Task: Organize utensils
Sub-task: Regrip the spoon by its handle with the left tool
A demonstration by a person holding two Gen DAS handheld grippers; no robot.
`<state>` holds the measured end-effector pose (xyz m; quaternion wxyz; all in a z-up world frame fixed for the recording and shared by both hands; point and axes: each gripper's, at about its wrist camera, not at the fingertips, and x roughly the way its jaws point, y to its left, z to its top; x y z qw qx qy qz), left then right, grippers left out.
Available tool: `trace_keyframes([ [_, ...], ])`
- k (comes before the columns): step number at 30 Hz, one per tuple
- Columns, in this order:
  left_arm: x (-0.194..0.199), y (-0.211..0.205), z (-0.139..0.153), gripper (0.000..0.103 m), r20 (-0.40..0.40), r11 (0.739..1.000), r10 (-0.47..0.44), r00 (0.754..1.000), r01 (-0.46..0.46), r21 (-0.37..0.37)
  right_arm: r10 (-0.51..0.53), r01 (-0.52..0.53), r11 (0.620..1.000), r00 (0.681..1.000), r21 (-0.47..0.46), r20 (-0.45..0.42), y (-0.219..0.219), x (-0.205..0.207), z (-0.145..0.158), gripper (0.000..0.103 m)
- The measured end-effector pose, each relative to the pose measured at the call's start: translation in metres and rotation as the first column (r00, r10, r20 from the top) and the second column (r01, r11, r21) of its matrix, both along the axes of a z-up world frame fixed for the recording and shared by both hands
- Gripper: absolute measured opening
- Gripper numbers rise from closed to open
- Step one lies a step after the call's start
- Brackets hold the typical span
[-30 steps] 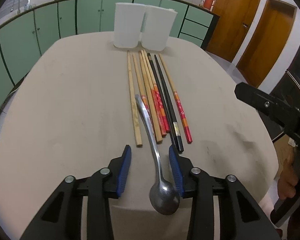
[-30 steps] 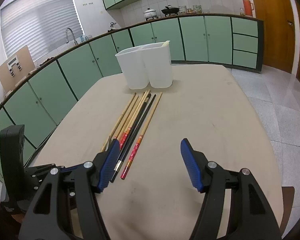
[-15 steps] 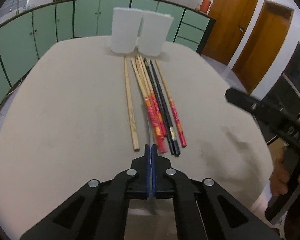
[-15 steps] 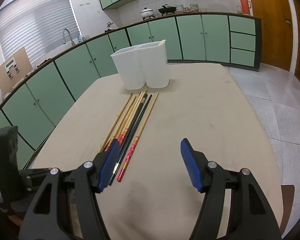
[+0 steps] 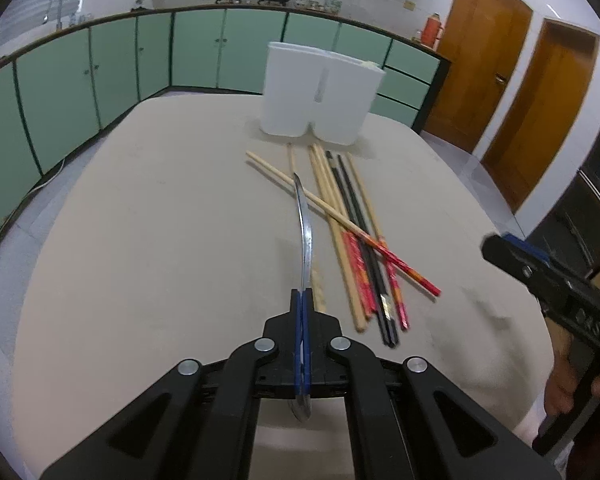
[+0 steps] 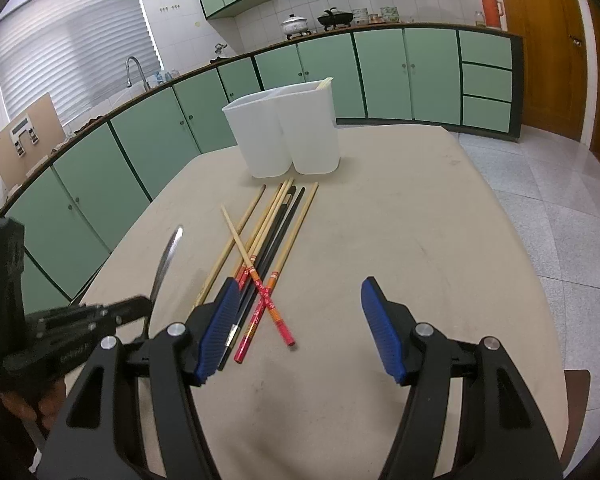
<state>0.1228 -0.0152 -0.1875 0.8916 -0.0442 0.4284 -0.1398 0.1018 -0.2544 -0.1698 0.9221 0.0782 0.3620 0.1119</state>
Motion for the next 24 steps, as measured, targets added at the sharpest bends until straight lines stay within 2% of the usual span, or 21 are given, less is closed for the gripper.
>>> trace_keyframes([
  [5,0.03,0.013,-0.019,0.001,-0.07,1.0,0.023,0.997,-0.023,0.005,0.001,-0.001,1.0,1.0,-0.003,-0.006,0.002,0.002,-0.002,0.062],
  [8,0.039,0.019,-0.021,0.002,-0.077,0.999,0.038,0.996,-0.036,0.027,0.0,0.0,1.0,1.0,-0.005,-0.008,0.003,0.003,-0.003,0.062],
  [10,0.045,0.021,-0.019,0.018,-0.088,0.999,0.047,0.995,-0.045,0.022,-0.003,0.003,1.0,1.0,-0.003,-0.013,0.002,0.004,-0.004,0.062],
  [12,0.048,0.02,-0.017,0.025,-0.081,0.999,0.049,0.996,-0.047,0.027,-0.005,0.005,1.0,1.0,-0.004,-0.015,0.001,0.006,-0.005,0.062],
  [18,0.063,0.002,-0.014,0.028,-0.07,0.997,0.019,0.997,-0.014,0.076,-0.004,0.004,1.0,1.0,-0.006,-0.013,0.001,0.012,-0.004,0.062],
  [24,0.085,-0.01,-0.024,0.025,-0.116,0.995,0.014,0.993,-0.003,0.096,-0.005,0.005,1.0,1.0,-0.007,-0.011,0.001,0.017,-0.003,0.062],
])
